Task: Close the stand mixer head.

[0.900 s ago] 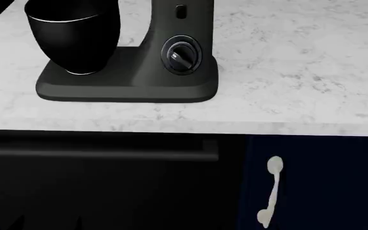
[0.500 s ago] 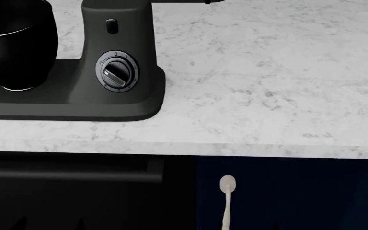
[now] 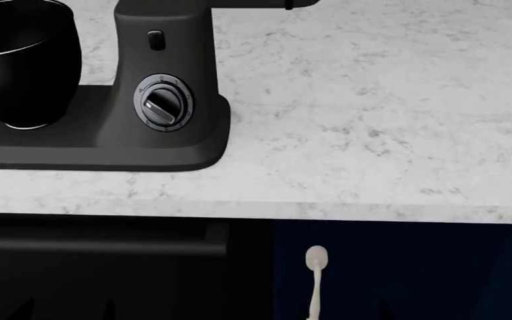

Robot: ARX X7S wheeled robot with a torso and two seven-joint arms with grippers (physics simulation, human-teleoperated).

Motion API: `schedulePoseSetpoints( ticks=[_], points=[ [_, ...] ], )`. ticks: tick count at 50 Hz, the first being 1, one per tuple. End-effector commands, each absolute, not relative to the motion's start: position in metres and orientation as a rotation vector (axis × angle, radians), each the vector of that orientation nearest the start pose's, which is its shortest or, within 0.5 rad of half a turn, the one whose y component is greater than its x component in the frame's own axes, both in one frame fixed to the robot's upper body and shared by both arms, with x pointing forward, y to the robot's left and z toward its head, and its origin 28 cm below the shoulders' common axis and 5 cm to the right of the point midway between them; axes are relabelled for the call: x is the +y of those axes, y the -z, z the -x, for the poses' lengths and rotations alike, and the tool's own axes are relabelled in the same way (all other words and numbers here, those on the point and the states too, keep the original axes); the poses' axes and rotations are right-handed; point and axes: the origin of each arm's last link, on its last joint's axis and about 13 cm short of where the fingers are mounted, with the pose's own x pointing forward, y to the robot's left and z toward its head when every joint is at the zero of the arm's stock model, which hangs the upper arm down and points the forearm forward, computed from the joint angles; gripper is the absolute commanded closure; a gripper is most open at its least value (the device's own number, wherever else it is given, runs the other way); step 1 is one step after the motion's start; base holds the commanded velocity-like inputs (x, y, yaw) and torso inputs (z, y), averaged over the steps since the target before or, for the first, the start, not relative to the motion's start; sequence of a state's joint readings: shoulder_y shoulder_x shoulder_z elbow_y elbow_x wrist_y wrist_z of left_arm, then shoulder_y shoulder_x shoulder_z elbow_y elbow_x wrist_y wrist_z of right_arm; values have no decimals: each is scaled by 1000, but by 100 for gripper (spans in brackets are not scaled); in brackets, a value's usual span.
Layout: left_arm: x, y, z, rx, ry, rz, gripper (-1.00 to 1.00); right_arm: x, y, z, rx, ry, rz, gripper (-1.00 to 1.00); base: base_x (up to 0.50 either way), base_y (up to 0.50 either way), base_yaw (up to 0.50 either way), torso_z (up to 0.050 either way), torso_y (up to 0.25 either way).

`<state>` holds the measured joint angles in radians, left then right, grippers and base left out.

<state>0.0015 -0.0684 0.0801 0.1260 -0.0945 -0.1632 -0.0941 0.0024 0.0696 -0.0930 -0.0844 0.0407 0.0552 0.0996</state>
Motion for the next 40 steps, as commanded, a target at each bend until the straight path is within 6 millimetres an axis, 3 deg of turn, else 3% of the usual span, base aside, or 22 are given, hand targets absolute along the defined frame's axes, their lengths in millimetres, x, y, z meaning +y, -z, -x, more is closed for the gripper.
schedulePoseSetpoints(
  ticks=[1,10,15,27,40],
  points=[
    [202,-39,-206,7,-9,54,-100,-96,-36,-212,-48,29,36,-100,0,0,0,50,0],
    [203,-49,-206,-20,-23,52,-100,-99,-46,-213,-62,50,30,-100,0,0,0,50,0],
    [199,-74,-203,-41,8,26,-100,-102,-70,-215,-90,50,30,-100,0,0,0,50,0],
    [203,-110,-207,-34,35,-10,-100,-105,-112,-209,-93,44,49,-100,0,0,0,50,0],
    [212,-114,-206,-21,-1,1,-100,-106,-120,-206,-88,45,59,-100,0,0,0,50,0]
  ],
)
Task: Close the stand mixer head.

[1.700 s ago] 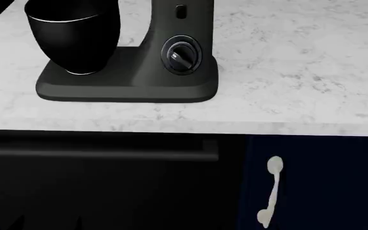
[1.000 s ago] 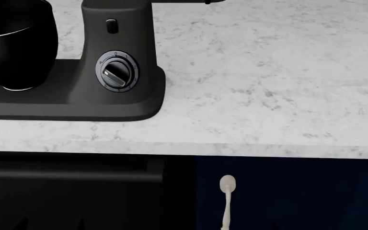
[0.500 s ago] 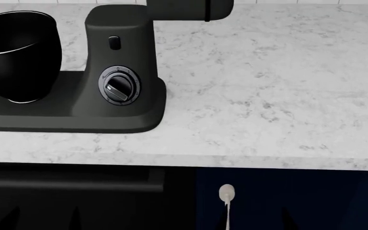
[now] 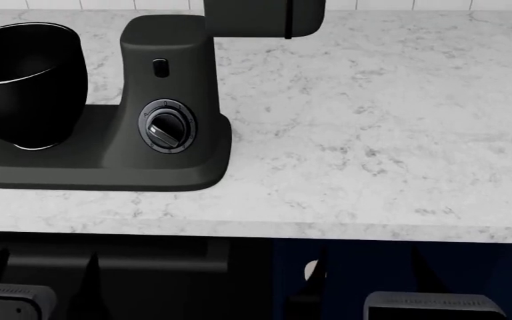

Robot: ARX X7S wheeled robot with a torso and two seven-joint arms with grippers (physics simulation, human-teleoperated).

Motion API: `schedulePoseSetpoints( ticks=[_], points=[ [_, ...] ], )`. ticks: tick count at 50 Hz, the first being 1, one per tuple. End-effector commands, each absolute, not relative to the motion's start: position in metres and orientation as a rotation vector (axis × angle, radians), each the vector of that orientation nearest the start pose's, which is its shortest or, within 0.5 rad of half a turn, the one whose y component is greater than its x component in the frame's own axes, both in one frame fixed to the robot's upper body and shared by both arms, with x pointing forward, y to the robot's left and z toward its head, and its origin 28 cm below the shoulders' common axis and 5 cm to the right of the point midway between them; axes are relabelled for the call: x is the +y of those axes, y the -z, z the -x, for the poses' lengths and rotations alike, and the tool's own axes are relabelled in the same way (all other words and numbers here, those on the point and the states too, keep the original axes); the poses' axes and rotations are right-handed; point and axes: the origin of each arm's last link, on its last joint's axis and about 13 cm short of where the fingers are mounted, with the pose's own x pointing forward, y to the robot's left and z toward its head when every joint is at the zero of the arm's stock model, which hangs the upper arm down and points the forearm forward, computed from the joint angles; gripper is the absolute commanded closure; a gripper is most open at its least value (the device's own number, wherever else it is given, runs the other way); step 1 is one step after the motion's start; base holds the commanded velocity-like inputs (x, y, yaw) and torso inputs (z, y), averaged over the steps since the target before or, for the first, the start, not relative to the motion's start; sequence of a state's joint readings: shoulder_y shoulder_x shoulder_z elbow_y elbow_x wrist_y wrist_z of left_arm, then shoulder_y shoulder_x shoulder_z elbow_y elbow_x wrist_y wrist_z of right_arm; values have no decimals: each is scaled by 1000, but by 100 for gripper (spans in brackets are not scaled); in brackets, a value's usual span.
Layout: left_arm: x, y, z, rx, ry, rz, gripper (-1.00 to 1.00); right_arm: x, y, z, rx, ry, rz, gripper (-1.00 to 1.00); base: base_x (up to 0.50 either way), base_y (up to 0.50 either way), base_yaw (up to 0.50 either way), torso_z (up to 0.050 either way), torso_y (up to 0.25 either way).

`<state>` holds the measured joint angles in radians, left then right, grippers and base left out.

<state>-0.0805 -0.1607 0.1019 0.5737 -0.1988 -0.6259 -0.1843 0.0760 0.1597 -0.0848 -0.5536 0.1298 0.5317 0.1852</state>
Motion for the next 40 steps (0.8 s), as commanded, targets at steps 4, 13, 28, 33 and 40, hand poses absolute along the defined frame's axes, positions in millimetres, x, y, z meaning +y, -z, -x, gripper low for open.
schedulePoseSetpoints(
  ticks=[4,13,28,33,40],
  points=[
    [213,-120,-208,4,-9,14,-100,-107,-133,-207,-106,46,65,-100,0,0,0,42,0],
    [224,-155,-206,38,-43,17,-100,-115,-160,-209,-111,63,71,-100,0,0,0,0,0],
    [226,-185,-203,31,-41,-15,-100,-118,-196,-204,-142,76,68,-100,0,0,0,0,0],
    [229,-186,-202,32,-49,-26,-100,-119,-192,-202,-144,72,82,-100,0,0,0,0,0],
    [237,-198,-195,3,-84,-24,-100,-122,-195,-198,-174,78,128,-100,158,50,0,0,0]
  ],
)
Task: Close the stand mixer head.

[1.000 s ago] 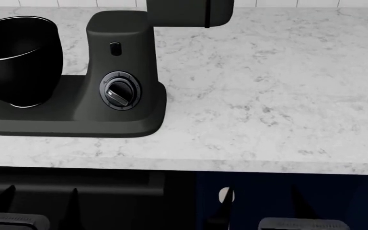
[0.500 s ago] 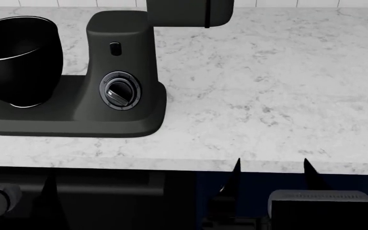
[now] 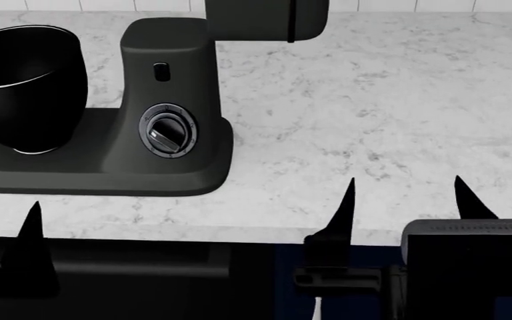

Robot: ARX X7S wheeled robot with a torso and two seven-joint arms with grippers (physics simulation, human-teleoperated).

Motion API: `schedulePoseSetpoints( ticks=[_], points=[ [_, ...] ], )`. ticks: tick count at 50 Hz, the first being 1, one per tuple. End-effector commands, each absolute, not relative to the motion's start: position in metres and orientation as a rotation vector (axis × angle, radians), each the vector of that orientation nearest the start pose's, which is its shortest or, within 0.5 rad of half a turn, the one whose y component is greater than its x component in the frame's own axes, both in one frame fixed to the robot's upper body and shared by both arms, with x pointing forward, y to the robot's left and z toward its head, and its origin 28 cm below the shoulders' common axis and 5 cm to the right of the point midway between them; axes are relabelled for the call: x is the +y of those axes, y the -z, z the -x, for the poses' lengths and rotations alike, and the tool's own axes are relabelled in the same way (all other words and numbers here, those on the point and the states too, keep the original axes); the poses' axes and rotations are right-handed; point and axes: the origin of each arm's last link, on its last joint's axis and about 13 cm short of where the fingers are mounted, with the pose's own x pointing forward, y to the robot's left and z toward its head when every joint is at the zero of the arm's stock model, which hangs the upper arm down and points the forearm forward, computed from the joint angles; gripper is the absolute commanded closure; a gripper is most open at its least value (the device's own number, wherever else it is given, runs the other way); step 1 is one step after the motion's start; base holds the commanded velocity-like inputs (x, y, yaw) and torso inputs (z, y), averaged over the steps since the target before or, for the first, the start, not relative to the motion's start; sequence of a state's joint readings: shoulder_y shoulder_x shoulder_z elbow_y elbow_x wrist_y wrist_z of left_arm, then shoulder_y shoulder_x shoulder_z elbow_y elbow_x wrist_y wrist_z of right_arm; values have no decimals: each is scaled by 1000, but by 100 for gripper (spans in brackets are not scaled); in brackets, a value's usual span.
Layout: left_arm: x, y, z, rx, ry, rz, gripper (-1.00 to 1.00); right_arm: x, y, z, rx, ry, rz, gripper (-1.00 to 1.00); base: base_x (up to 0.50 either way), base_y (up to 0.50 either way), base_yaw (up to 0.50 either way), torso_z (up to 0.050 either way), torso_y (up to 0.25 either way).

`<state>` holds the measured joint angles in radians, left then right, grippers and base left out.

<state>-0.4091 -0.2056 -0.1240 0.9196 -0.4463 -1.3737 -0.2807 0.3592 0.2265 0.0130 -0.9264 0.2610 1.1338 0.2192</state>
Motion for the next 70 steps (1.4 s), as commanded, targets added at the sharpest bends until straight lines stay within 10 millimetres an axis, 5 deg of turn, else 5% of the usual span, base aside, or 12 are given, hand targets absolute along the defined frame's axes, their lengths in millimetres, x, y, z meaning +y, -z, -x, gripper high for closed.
schedulePoseSetpoints(
  ticks=[1,18,56,63,70],
  points=[
    [235,-198,-195,8,-75,-34,-100,-123,-196,-197,-178,83,123,-100,316,117,0,0,0],
    [231,-225,-177,-69,-63,-69,-100,-127,-218,-183,-246,120,115,-100,210,147,0,0,0],
    [233,-228,-175,-57,-59,-61,-100,-133,-217,-178,-243,142,146,-100,220,112,0,0,0],
    [234,-232,-173,-64,-64,-58,-100,-145,-255,-154,-302,198,165,-100,1,0,0,0,0],
    [233,-231,-172,-60,-56,-62,-100,-159,-305,-149,-316,176,179,-100,0,0,0,0,0]
  ],
)
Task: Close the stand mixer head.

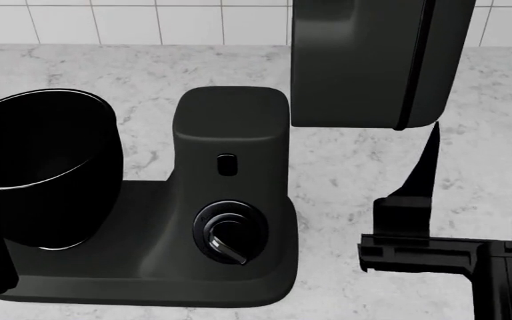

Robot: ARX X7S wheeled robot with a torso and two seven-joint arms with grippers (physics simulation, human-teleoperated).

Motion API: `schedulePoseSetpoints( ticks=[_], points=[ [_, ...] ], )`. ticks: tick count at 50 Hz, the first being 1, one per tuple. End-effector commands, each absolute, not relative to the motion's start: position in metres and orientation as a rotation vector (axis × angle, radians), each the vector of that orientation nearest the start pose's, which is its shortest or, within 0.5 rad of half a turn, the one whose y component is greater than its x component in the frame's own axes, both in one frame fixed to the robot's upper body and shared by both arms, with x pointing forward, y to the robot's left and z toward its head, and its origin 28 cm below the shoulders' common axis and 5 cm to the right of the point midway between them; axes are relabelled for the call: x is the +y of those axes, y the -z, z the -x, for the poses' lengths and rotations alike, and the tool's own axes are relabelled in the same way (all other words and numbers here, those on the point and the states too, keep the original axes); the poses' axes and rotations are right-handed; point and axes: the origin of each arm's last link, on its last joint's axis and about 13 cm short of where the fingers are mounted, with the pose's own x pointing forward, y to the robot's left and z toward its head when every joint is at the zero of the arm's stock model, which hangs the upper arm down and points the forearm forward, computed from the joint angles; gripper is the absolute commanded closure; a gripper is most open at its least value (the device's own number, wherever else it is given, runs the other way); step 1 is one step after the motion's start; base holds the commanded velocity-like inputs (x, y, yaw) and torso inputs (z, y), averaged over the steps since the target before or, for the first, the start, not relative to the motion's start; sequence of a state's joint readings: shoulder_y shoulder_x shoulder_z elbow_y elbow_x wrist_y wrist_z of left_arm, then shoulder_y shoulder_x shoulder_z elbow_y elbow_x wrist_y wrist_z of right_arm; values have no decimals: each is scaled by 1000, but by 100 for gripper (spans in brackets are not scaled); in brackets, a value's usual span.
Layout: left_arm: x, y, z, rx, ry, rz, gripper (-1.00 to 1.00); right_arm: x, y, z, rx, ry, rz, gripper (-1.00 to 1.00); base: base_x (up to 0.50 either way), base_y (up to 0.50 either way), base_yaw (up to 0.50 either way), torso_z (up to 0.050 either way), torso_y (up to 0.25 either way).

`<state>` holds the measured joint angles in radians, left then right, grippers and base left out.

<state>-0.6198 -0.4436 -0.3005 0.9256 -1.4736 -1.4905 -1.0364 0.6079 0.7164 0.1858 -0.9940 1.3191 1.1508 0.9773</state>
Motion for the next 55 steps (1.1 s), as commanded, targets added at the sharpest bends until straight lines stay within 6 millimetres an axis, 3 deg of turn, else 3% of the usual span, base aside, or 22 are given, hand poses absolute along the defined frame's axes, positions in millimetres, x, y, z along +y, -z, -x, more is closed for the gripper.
schedulePoseSetpoints(
  ticks=[1,3,7,13,16,28,35,42,47,53,55],
  points=[
    [233,-231,-172,-59,-56,-62,-100,-163,-316,-150,-352,208,148,-100,0,0,0,0,0],
    [233,-231,-172,-58,-56,-61,-100,-170,-333,-158,-382,238,87,-100,0,0,0,0,0],
    [233,-230,-173,-52,-56,-60,-100,-173,-343,-173,-336,217,33,-100,0,0,0,0,0],
    [235,-228,-173,-45,-55,-62,-100,-178,-373,-180,-364,218,76,-100,0,0,0,0,0],
    [236,-228,-173,-44,-59,-60,-100,-187,-383,-187,-390,212,6,-100,0,0,0,0,0],
    [236,-226,-175,-38,-60,-59,-100,-180,-423,-219,-354,171,64,-100,0,0,0,0,0],
    [237,-227,-174,-39,-65,-57,-100,-182,-438,-234,-340,169,56,-100,0,0,0,0,0],
    [236,-225,-175,-35,-61,-58,-100,-185,-436,-245,-305,200,102,-100,0,0,0,0,0],
    [237,-225,-175,-35,-66,-57,-100,-181,-432,-257,-277,153,109,-100,0,0,0,0,0],
    [235,-225,-175,-33,-64,-58,-100,-171,-441,-273,-281,11,35,-100,0,0,0,0,0],
    [236,-225,-175,-33,-65,-57,-100,-165,-441,-280,-254,-18,92,-100,22,0,7,0,0]
  ],
)
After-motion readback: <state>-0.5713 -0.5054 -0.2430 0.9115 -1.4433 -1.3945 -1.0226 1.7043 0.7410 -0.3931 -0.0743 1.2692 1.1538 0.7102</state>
